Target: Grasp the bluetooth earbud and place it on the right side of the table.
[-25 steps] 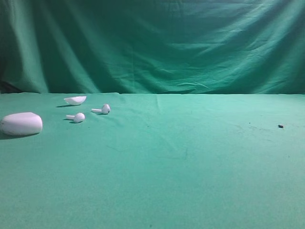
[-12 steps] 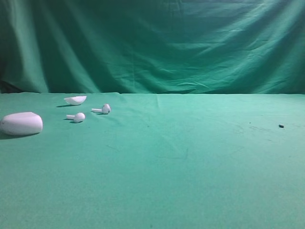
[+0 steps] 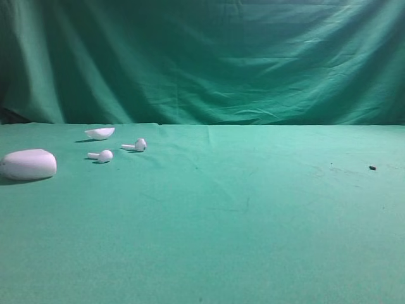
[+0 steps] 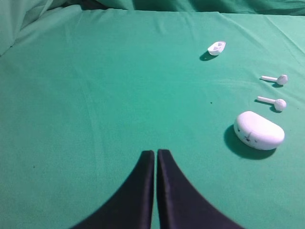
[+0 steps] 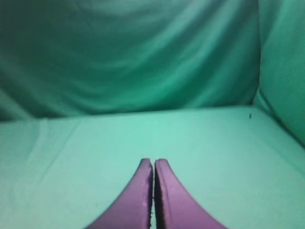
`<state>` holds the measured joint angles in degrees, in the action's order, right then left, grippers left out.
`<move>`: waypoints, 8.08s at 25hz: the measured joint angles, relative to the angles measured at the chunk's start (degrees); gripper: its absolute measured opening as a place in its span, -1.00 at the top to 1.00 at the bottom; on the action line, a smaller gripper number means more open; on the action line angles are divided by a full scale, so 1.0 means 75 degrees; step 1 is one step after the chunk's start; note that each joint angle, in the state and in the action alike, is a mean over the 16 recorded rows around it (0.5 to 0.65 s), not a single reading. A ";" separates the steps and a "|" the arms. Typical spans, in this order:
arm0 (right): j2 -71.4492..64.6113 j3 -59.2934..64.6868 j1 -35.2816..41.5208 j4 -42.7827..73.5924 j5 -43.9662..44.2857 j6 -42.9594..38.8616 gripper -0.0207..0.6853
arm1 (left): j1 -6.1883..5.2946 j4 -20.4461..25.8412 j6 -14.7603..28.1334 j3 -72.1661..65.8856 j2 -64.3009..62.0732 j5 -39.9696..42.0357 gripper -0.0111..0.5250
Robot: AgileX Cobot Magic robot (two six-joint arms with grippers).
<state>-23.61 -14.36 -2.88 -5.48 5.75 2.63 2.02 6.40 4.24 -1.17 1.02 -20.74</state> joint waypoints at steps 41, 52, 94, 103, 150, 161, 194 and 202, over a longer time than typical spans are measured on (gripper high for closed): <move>-1.3678 -1.3092 -0.4542 0.0625 0.6863 0.2785 0.14 | 0.0000 0.0000 0.0000 0.0000 0.0000 0.0000 0.96; -1.4892 -1.4275 -0.4761 0.0312 0.7002 0.2456 -0.21 | 0.0000 0.0000 0.0000 0.0000 0.0000 0.0000 0.96; -1.5380 -1.4543 -0.4789 0.0140 0.6902 0.2440 0.70 | 0.0000 0.0000 0.0000 0.0000 0.0000 0.0000 0.96; -1.4761 -1.4687 -0.4598 0.0178 0.7460 0.2204 0.70 | 0.0000 0.0000 0.0000 0.0000 0.0000 0.0000 0.96; -1.0041 -0.4826 -0.1215 0.0524 0.2672 0.0661 0.24 | 0.0000 0.0000 0.0000 0.0000 0.0000 0.0000 0.96; -0.8798 -0.5429 -0.1206 0.0514 0.3904 0.0662 -0.31 | 0.0000 0.0000 0.0000 0.0000 0.0000 0.0000 0.96; 0.0771 -0.2944 -0.1206 -0.1268 0.5927 0.0559 0.94 | 0.0000 0.0000 0.0000 0.0000 0.0000 0.0000 0.96; 0.1837 -0.2397 -0.1205 -0.1267 0.5416 0.0535 0.94 | 0.0000 0.0000 0.0000 0.0000 0.0000 0.0000 0.96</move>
<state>-9.83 -32.33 -11.92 -14.98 46.37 6.64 2.02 6.40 4.24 -1.17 1.02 -20.74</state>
